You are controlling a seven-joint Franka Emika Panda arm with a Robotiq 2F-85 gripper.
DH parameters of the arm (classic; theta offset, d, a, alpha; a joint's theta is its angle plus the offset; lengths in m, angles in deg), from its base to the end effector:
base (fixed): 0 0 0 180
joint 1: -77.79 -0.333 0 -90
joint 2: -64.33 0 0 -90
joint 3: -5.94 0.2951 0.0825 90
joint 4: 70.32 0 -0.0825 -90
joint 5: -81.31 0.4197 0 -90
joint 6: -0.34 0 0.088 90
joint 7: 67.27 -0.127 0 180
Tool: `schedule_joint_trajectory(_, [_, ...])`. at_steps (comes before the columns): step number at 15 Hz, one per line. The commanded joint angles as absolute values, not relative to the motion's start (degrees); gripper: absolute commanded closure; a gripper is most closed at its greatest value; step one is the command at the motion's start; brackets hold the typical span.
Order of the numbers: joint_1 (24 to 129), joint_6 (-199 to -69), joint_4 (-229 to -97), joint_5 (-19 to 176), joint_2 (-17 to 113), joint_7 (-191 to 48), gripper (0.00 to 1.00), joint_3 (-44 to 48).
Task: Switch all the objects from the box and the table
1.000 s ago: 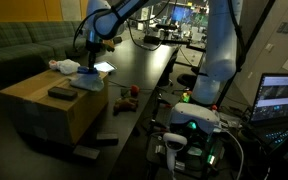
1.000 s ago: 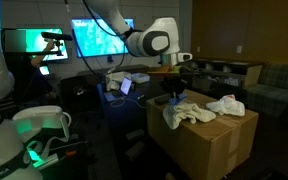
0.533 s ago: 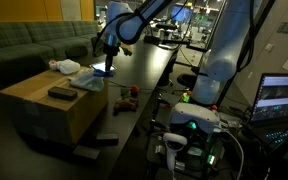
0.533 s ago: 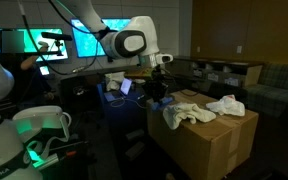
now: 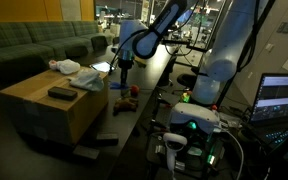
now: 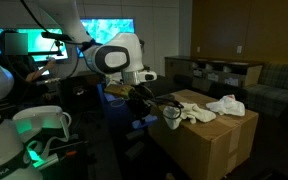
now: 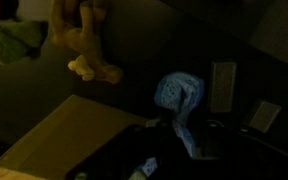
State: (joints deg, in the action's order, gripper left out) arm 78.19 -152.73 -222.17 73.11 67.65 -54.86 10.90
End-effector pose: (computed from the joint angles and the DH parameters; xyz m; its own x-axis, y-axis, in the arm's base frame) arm 0.4507 0.0382 0.1976 0.9101 0.4107 0.0548 0.4048 -0.9096 0.0933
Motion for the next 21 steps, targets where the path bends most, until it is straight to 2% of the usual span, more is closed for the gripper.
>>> schedule_joint_trajectory(1, [77.3,-162.0,-222.9,67.9,60.1,-62.7,0.88,10.4])
schedule_joint_trajectory(8, [72.6,-171.5,-217.3,57.6,41.9,-76.6,0.88,5.4])
schedule_joint_trajectory(16, [69.3,-175.2,-208.5,66.9,26.5,-72.6,0.87,3.5])
schedule_joint_trajectory(21, [66.4,-176.9,-205.0,69.4,21.4,-71.9,0.88,0.7])
